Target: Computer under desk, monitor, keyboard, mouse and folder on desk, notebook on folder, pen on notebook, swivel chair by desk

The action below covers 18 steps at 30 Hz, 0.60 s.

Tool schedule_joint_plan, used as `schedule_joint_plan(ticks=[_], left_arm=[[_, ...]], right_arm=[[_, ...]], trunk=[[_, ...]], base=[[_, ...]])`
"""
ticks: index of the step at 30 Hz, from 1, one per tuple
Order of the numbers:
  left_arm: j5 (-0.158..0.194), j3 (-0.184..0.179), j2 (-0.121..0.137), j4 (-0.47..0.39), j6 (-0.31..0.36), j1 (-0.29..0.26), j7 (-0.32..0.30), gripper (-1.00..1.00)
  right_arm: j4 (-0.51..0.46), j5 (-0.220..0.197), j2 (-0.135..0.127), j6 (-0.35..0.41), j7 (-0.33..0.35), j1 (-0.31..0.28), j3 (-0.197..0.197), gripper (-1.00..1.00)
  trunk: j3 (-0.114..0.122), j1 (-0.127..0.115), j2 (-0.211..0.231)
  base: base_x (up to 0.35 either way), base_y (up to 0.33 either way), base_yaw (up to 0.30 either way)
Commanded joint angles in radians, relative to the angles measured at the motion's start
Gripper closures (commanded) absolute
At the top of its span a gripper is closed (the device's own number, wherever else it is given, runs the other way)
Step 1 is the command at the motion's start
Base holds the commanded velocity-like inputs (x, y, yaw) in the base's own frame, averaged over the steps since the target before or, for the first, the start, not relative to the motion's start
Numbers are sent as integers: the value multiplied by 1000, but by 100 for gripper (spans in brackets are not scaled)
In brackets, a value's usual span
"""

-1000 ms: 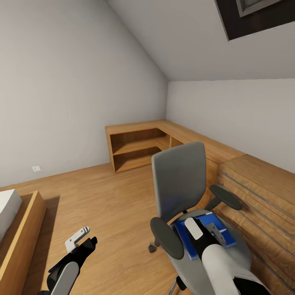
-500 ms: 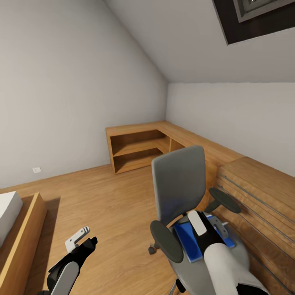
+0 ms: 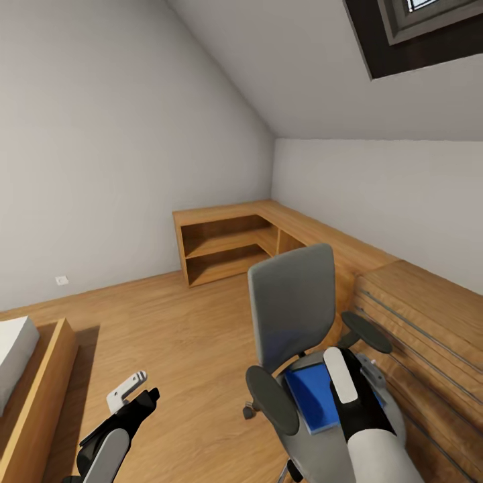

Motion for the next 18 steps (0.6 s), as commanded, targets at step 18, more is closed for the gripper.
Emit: schedule_joint_plan(ticks=[18], left_arm=[[5, -5, 0, 1, 4, -1, 8, -100]], right_arm=[[-80, -121, -65, 429, 184, 23, 125, 100]], trunk=[[55, -69, 126]], base=[[0, 0, 0]])
